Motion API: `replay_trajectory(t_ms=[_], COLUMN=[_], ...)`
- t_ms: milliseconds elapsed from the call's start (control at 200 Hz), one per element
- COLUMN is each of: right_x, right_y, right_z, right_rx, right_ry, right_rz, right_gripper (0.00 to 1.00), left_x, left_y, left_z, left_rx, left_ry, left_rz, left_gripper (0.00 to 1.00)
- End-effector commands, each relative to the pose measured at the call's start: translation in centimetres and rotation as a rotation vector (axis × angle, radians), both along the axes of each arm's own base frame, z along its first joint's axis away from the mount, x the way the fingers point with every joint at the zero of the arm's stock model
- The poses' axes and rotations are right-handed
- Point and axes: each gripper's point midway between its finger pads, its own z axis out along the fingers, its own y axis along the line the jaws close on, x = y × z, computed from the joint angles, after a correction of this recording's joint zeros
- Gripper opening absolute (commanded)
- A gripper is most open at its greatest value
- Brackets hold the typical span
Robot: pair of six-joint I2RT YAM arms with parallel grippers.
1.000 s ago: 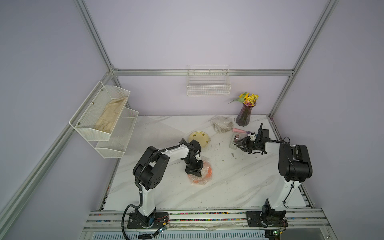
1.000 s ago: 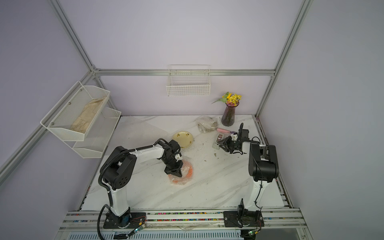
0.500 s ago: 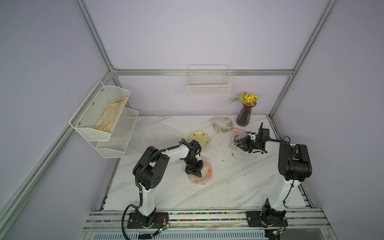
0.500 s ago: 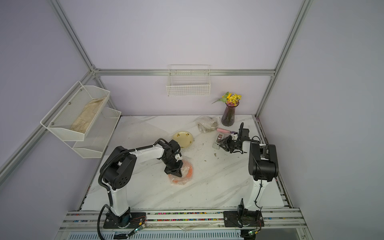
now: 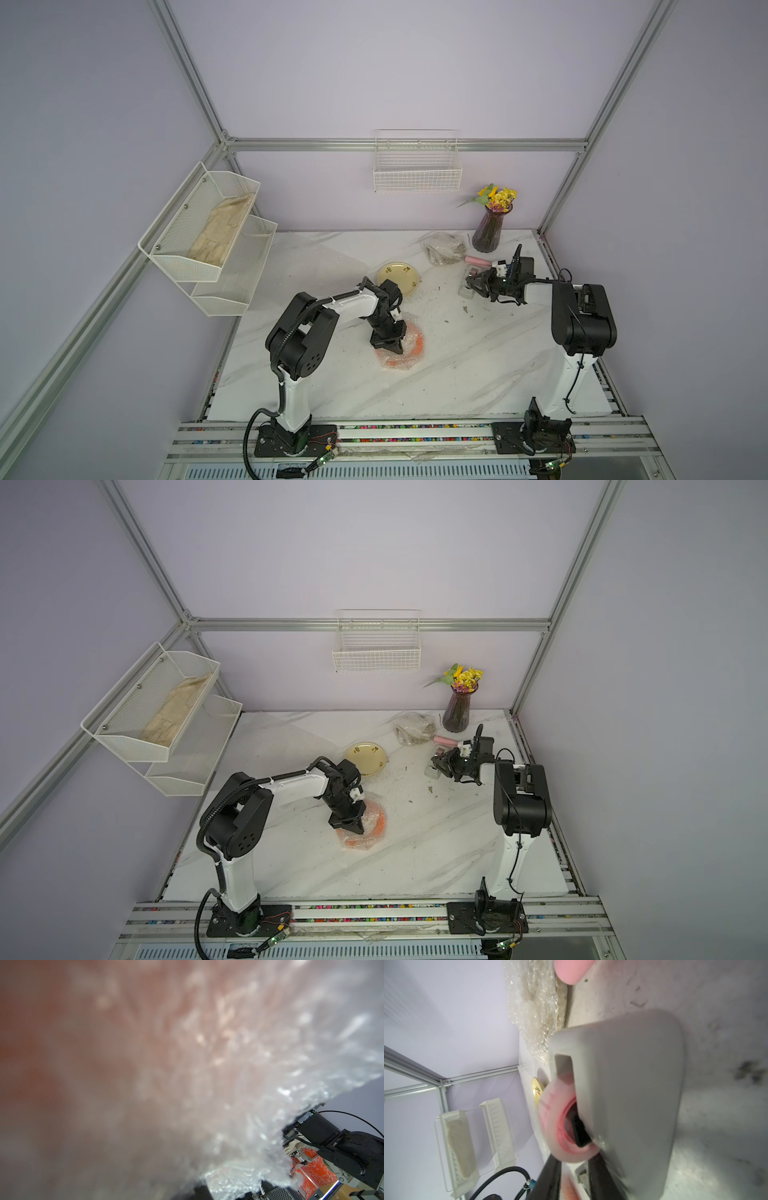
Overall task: Wrap dinner plates in bubble wrap
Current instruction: Pull the tape from the tape cutter.
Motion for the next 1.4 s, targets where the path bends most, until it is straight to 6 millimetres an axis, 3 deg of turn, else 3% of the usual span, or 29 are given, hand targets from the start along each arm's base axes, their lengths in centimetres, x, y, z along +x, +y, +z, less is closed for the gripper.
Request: replay_trajectory(t_ms=[0,145,310,470,675,985,1210,1395], right_x=[-1.8,-0.9,-1.1,-2.9,-6.9,-13.7,-16.9,-19.0], right_y=[0.3,0.4,1.0,2.2,3.4,6.1,6.6,7.0], right_z=[-3.6,-2.1,1.6,4.4,5.5,3.4,1.2,-2.5], right_rx=[-0.064,-0.051,0.003,0.048,0.050,0.048,0.023,0.015], right_ry=[0.118,0.085,0.036,0.025,0.068,0.175,0.234,0.301], right_rz=[-0.028,-0.036,-0.038,-0.016,0.007,0.040,0.020,0.042], right_gripper=[0.14,0.00,0.00,0.00,0.00,0.00,0.00,0.00], left_x=[-1.1,-1.1,-1.0,-0.9,-0.9,-1.5,-1.8,-1.8], left_y=[2.9,3.0,3.0,2.8,2.8,3.2,3.3,3.3], left_z=[-2.6,-2.7,-2.5,-2.5,-2.4,-2.3,-2.3,-2.5], left_rx=[0.159,0.162,0.160,0.154,0.148,0.147,0.144,0.146], left_ry=[0.046,0.047,0.039,0.035,0.031,0.029,0.032,0.038], left_rz=[0.016,0.016,0.016,0.014,0.009,0.008,0.007,0.007], left_gripper=[0.05,0.05,0.05,0.05,0.05,0.05,0.05,0.05])
